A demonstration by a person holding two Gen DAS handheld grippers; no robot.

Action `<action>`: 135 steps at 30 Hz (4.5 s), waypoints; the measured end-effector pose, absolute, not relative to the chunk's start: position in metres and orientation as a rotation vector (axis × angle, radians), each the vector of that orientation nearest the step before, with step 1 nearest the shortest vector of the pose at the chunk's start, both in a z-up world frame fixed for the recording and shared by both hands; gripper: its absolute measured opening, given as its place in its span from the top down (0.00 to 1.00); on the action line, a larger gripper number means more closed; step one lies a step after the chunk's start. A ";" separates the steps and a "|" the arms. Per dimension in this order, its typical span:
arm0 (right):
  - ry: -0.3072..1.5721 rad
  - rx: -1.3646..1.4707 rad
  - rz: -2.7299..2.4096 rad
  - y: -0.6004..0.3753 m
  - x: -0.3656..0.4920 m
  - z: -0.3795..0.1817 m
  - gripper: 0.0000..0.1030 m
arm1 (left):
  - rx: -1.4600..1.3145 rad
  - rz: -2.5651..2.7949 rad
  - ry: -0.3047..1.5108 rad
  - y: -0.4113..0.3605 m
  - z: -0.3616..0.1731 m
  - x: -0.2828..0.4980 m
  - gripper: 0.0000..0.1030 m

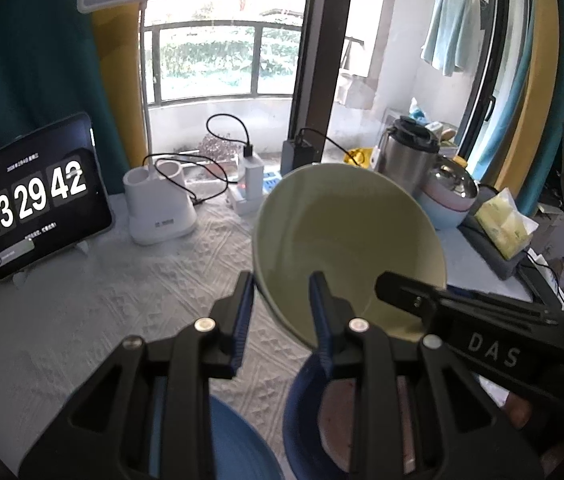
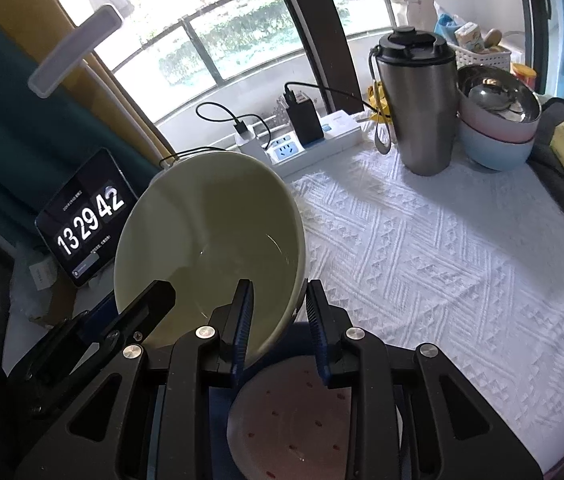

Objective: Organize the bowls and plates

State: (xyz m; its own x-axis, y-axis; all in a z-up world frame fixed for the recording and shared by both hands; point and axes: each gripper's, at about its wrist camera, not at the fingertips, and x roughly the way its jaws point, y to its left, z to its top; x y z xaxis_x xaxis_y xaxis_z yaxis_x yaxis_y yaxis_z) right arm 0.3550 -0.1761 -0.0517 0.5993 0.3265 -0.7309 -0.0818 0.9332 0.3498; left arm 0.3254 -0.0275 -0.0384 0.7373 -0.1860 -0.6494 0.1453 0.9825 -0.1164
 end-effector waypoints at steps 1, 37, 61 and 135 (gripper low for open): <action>0.900 0.296 0.239 -0.177 0.352 -0.051 0.72 | -0.060 -0.180 0.718 -0.028 -0.038 0.324 0.72; 0.887 0.324 0.212 -0.201 0.289 -0.056 0.72 | -0.030 -0.227 0.706 -0.050 -0.037 0.266 0.72; 0.949 0.325 0.191 -0.212 0.274 -0.093 0.72 | -0.009 -0.237 0.758 -0.062 -0.068 0.254 0.72; 0.781 0.251 0.115 -0.246 0.220 -0.071 0.65 | -0.050 -0.171 0.731 -0.028 -0.069 0.214 0.67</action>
State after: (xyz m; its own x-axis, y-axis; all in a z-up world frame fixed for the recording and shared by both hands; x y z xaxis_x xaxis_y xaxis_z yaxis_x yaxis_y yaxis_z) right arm 0.2202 -0.2455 -0.0713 0.7056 0.1946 -0.6813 -0.0092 0.9640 0.2658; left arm 0.2139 -0.0276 -0.0687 0.7309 -0.1730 -0.6602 0.1382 0.9848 -0.1051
